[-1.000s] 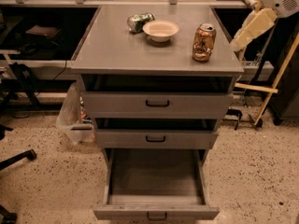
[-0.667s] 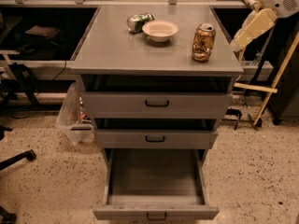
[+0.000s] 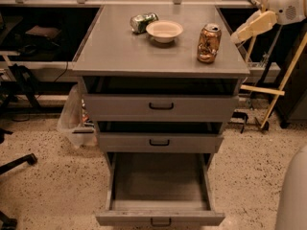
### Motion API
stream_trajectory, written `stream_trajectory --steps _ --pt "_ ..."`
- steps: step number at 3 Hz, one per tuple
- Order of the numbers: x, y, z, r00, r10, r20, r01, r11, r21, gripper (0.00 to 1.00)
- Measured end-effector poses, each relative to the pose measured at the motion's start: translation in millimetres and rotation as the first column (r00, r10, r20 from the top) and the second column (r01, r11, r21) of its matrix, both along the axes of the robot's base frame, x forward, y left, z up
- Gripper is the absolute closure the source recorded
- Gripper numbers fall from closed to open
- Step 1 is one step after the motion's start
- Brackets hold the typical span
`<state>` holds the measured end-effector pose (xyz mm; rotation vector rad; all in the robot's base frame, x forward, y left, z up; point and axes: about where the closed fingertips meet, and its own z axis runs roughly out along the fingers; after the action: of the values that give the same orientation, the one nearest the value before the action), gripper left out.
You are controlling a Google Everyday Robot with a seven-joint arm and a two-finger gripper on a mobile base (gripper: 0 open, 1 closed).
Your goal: Place orange can into bottom drawer
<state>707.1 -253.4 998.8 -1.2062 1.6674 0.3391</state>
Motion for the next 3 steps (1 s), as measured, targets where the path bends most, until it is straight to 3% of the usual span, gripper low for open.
stream_trajectory --steps 1,2,3 --pt "33.0 -4.0 -4.6 0.9989 -0.034 0.031 0.03 0.994 0.107 0.0" --pt "35.5 -4.1 -4.4 0.9987 -0.033 0.037 0.029 0.994 0.108 0.0" --pt "44.0 11.0 -40.4 0.9991 -0.001 -0.043 0.006 0.993 0.12 0.0"
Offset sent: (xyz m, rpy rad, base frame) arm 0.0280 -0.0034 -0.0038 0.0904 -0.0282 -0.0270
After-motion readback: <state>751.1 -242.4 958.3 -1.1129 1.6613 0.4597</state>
